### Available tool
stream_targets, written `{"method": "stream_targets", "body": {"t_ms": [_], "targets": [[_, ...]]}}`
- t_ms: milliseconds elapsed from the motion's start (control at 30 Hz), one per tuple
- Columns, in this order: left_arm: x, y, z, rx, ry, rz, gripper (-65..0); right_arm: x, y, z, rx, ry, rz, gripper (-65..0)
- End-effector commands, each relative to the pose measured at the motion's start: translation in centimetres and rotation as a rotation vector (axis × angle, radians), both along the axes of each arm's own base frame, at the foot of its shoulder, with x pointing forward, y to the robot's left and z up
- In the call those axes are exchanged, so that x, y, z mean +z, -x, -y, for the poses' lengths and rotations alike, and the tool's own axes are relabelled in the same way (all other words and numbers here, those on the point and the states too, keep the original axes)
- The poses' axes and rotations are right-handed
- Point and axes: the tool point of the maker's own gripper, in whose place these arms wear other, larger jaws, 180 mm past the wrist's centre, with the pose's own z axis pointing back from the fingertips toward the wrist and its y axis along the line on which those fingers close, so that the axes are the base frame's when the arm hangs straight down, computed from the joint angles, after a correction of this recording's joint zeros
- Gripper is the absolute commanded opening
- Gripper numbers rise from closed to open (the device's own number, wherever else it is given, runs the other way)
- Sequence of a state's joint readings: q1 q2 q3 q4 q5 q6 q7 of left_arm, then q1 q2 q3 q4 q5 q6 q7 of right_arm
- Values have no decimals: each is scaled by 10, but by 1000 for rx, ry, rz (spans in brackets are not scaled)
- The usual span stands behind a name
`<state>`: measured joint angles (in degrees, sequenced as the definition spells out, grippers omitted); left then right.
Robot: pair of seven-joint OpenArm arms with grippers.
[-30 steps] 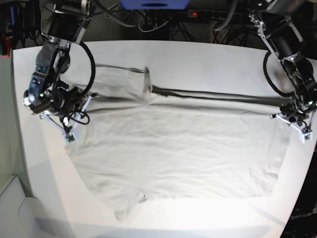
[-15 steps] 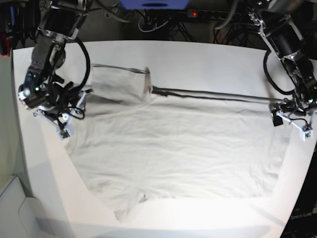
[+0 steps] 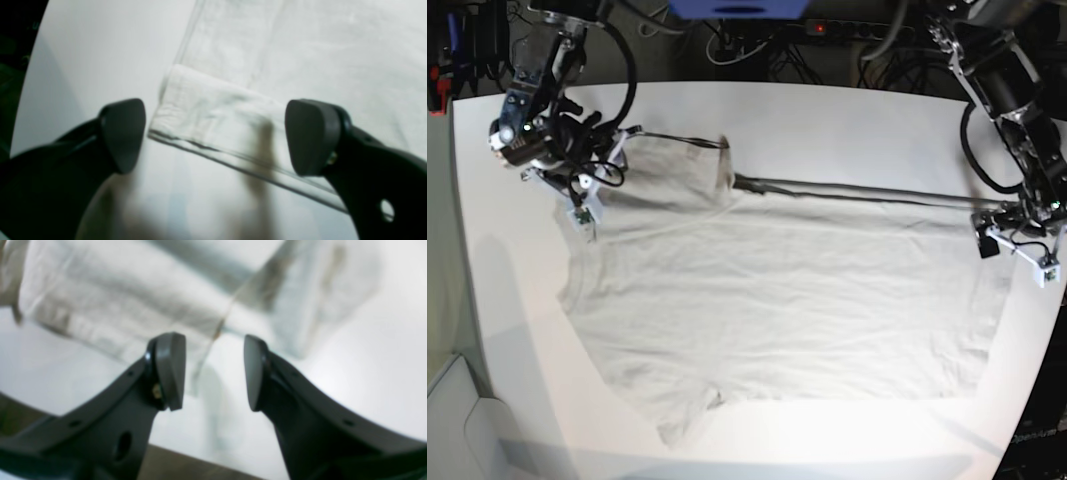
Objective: Layout the t-shirt on the table in an organized manner, then fold the t-shirt properly
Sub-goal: 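Lay the folded edge down and move the right gripper along the fold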
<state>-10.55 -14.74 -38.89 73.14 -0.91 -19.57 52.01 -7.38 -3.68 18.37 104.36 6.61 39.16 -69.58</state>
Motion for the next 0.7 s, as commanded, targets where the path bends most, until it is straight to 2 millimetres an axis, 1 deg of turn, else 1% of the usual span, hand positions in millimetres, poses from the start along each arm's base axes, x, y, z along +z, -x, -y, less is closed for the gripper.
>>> {"method": "stream_targets", "body": {"t_ms": [0,67,300,433,500,600,667], "targets": [[21,-13,-10,6,-32,61,0,6,-5,-1,15,-4,32,-358],[21,-13,-10,6,-32,61,0,4,-3,-3,14,-14,40,-358],[20,-11,-11,7,-33,58,0,-20,16,-9,9,-57,-20,-360],[20,-11,-11,7,-33,56,0,-24,20,-11,8,-64,-35,-365],[19,-10,-11,7,-33,55,0,-25,20,-12,8,-67,-36,-410],[19,-10,-11,7,-33,55,0,-27,25,-16,6,-78,-48,-552],[19,-10,-11,7,-32,53,0,-28,26,-23,22,-86,-50,-650]]}}
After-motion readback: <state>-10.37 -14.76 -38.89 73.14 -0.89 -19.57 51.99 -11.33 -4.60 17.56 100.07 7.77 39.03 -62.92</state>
